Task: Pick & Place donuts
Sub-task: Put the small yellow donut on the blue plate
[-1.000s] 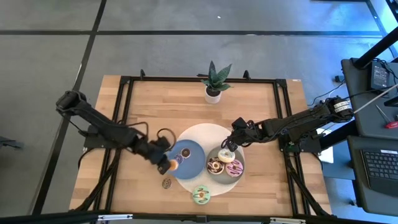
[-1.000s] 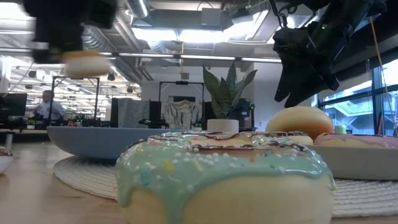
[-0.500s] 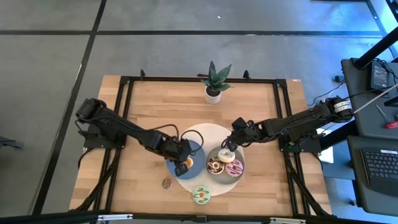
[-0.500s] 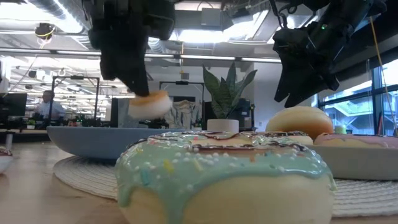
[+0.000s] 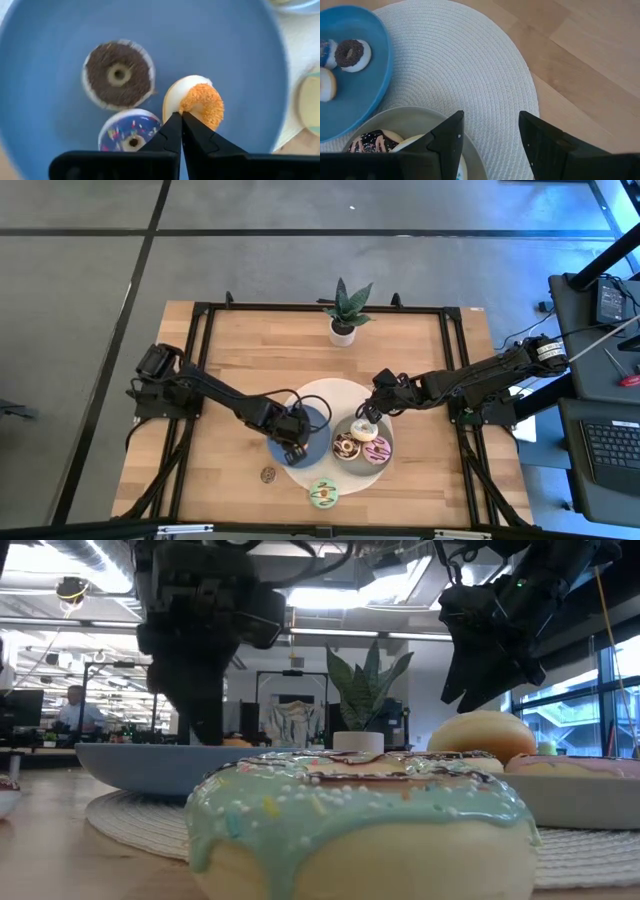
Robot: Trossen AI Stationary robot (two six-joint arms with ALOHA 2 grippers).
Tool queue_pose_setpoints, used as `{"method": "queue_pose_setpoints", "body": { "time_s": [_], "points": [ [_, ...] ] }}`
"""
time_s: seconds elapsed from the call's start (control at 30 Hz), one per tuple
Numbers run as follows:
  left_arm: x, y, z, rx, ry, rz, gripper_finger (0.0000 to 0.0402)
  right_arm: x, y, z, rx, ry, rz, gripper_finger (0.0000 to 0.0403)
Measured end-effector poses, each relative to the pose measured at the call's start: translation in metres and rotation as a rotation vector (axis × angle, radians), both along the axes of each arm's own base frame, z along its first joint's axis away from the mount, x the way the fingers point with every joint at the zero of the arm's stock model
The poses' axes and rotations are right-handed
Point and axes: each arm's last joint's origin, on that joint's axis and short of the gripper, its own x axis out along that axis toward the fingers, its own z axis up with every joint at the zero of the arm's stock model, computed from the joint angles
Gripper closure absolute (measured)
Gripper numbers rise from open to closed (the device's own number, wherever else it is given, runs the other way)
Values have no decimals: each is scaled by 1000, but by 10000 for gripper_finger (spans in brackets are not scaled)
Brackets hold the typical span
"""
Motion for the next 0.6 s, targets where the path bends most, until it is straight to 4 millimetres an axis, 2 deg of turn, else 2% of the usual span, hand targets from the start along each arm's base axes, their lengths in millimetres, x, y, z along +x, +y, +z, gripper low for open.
{"method": "queue_pose_setpoints", "body": {
  "time_s": [0.6],
  "points": [
    [1,-1,2,-29,-20,0,374,0,0,0,-2,2,3,212]
  ]
}}
